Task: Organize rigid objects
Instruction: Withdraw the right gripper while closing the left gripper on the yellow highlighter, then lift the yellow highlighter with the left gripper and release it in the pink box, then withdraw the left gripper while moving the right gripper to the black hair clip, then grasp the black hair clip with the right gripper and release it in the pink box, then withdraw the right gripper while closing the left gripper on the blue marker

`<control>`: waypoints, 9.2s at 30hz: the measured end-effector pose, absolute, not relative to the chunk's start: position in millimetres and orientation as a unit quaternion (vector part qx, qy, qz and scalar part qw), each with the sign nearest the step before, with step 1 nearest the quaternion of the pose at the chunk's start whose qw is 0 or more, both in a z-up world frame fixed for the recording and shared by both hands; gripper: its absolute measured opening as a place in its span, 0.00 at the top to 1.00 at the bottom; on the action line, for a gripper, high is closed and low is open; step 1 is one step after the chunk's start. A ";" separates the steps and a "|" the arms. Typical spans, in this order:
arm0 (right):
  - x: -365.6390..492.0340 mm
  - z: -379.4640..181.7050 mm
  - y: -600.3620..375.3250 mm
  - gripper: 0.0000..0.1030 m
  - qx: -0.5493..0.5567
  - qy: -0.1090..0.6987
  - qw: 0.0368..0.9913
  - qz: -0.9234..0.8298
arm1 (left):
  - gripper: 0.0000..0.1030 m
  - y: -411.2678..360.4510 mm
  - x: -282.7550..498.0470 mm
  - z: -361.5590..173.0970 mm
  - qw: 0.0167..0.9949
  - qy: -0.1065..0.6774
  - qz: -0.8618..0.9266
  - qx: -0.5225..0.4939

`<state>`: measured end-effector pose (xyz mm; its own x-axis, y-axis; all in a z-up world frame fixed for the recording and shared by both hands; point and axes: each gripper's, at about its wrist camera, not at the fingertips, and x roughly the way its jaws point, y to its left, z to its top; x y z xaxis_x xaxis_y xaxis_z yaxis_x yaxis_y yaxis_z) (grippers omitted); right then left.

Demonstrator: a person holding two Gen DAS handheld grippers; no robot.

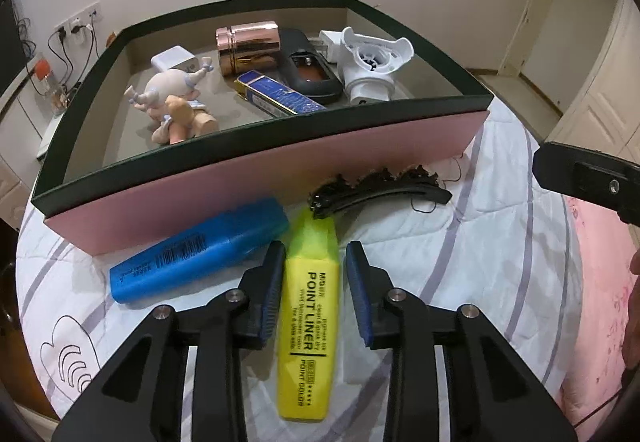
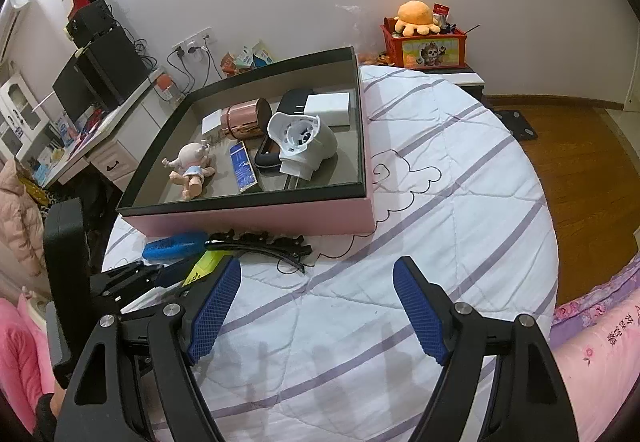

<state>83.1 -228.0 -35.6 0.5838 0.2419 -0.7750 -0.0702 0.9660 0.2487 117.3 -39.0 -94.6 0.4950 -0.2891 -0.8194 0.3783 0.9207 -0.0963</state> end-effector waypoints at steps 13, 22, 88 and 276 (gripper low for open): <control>81.5 -34.7 -230.3 0.22 0.098 0.446 0.886 0.087 | 0.74 -15.1 85.4 -83.9 0.869 0.465 -0.167 -0.020; 83.8 -32.9 -222.2 0.22 0.094 0.445 0.885 0.095 | 0.74 4.3 94.3 -34.3 0.898 0.420 -0.126 -0.029; 64.3 7.5 -160.5 0.11 0.034 0.413 0.895 0.165 | 0.03 47.2 45.8 -8.2 0.915 0.404 0.011 -0.026; 69.1 -13.5 -207.5 0.23 0.034 0.420 0.899 0.119 | 0.74 -4.6 100.4 -86.6 0.860 0.481 -0.170 0.002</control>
